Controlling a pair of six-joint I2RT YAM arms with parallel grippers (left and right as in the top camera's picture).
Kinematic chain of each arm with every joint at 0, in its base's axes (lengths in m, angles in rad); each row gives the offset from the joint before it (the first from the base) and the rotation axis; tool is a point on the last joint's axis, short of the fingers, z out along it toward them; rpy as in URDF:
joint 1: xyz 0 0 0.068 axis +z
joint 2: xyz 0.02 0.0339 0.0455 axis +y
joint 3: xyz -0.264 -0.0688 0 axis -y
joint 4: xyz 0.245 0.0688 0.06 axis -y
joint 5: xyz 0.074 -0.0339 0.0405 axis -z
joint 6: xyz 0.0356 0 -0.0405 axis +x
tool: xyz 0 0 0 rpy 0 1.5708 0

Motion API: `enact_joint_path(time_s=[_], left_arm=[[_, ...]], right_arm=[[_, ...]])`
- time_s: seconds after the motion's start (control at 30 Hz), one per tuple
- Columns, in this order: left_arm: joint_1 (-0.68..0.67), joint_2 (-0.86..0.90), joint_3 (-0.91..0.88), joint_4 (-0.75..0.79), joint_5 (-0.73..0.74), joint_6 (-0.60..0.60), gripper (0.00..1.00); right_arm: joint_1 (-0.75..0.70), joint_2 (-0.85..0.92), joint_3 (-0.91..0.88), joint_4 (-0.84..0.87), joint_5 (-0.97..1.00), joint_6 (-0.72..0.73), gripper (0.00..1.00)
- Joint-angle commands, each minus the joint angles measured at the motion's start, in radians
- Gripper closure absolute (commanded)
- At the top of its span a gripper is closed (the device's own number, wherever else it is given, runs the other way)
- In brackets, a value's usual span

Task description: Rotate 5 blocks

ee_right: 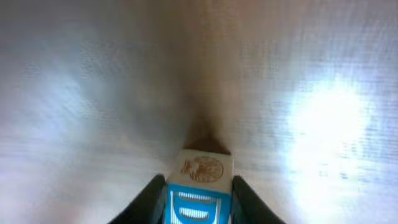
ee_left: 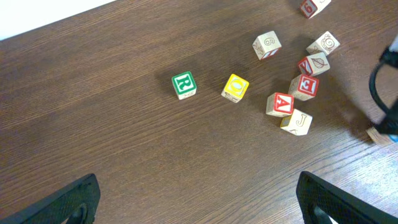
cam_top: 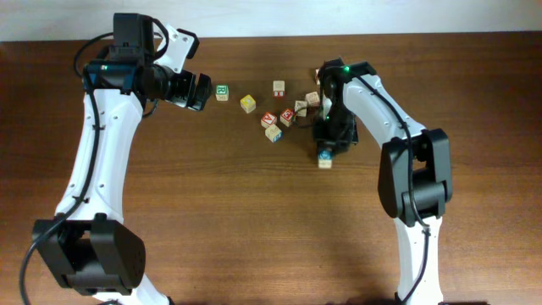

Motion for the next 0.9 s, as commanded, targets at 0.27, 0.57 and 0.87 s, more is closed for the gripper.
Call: enact_joint_path(time_s=[0.27, 0.57, 0.87], left_arm=[[0.002, 0.011, 0.018, -0.002, 0.015, -0.007, 0.01], [0.002, 0.011, 0.018, -0.002, 0.015, -0.007, 0.01], [0.002, 0.011, 0.018, -0.002, 0.015, -0.007, 0.01]], right_arm=[[0.012, 0.03, 0.158, -0.079, 0.006, -0.069, 0.39], [0.17, 0.032, 0.193, 0.316, 0.057, 0.387, 0.39], [0.233, 0.033, 0.06, 0.429, 0.146, 0.528, 0.47]])
